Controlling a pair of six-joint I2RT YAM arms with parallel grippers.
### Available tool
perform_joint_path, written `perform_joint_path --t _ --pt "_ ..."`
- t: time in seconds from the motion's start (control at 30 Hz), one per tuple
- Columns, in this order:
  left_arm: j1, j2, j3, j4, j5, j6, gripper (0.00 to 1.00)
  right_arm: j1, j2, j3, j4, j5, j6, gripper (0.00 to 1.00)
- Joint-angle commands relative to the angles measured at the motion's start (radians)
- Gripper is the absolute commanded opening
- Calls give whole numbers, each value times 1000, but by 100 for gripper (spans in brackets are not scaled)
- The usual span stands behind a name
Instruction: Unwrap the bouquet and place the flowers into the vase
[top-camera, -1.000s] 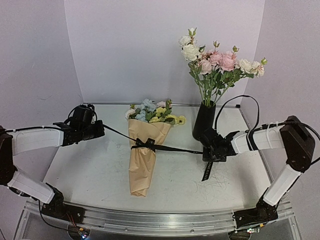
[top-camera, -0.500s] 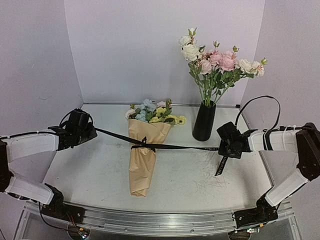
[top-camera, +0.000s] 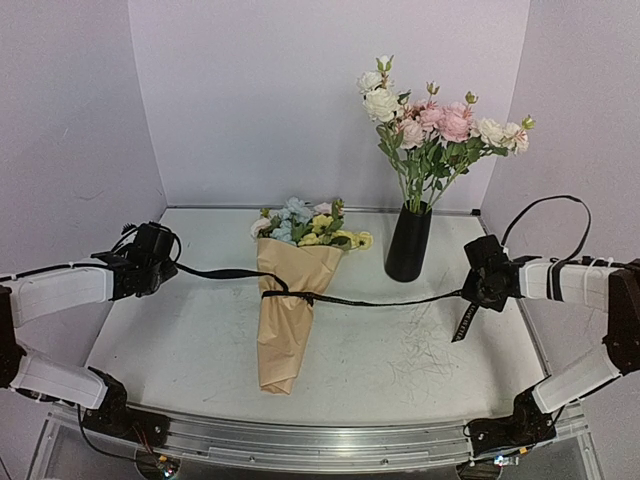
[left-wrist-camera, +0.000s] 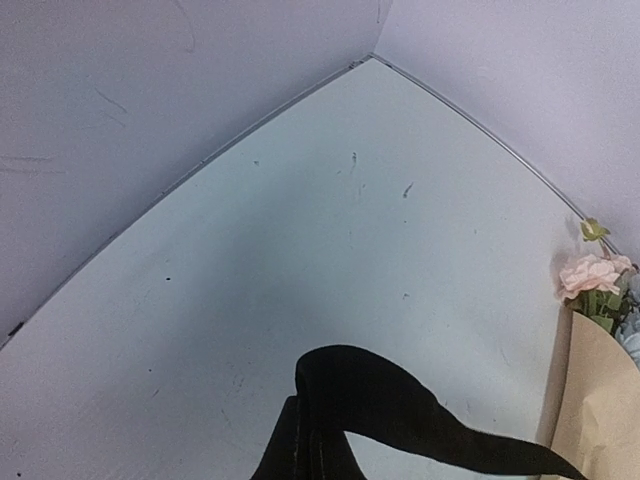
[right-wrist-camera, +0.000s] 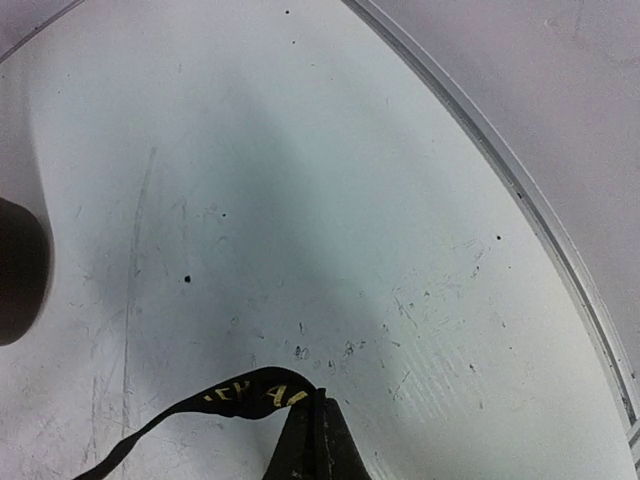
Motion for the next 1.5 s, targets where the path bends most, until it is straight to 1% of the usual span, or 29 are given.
perform_joint_path --t 0.0,0.13,0.3,0.43,0.5,0.53,0.57,0.6,0.63,0.67,0.7,0.73,0.77,0.87,0.93,1.0,1.03,1.1,1.27,1.4,1.43,1.47 --pt "6 -34 44 -62 -134 -54 0 -28 -36 -4 -45 9 -24 0" --pt "6 -96 27 -90 -215 -95 0 -52 -52 -11 -46 13 -32 0" --pt "6 -177 -14 -94 -251 -116 0 -119 -90 -18 -48 1 -54 0" --pt "6 -180 -22 -94 -237 -101 0 -158 -115 -14 -49 -14 -76 0" --pt "6 -164 -18 -92 -207 -89 0 -167 -118 -7 -50 -15 -88 0" --pt "6 -154 -14 -87 -178 -77 1 -172 -117 -3 -51 -16 -92 0" --pt "6 -139 -9 -75 -149 -54 5 -175 -116 0 -52 -20 -95 0" --pt "6 -123 0 -63 -105 -22 14 -177 -115 4 -53 -28 -99 0" --pt "6 -106 10 -47 -68 28 28 -177 -112 9 -53 -50 -108 0" --pt "5 -80 21 -41 -39 64 50 -177 -109 15 -52 -76 -126 18" --pt "5 -59 35 -38 -9 97 74 -177 -106 21 -50 -107 -140 37" --pt "5 -45 44 -34 18 123 88 -177 -109 22 -38 -134 -173 61" --pt "4 -38 47 -13 61 166 94 -177 -119 16 -19 -175 -207 68" --pt "3 -47 6 154 328 335 95 -175 -173 -13 76 -345 -310 73" --pt "1 -53 -26 256 492 395 96 -165 -199 -22 96 -409 -335 79" --pt "-11 -41 -43 338 600 422 98 -139 -217 -27 120 -463 -352 81" --pt "-22 -30 -43 361 630 433 99 -121 -226 -33 139 -488 -362 82" --pt "-66 3 -29 388 645 464 100 -62 -233 -45 180 -545 -379 84" --pt "-231 101 55 387 565 595 100 152 -197 -50 289 -590 -417 84" --pt "-265 170 96 392 688 674 98 274 -105 -16 365 -616 -423 83" --pt "-274 195 109 391 703 700 98 303 -74 3 373 -613 -427 82" --pt "-287 221 126 390 685 723 98 334 -40 29 377 -605 -431 83"
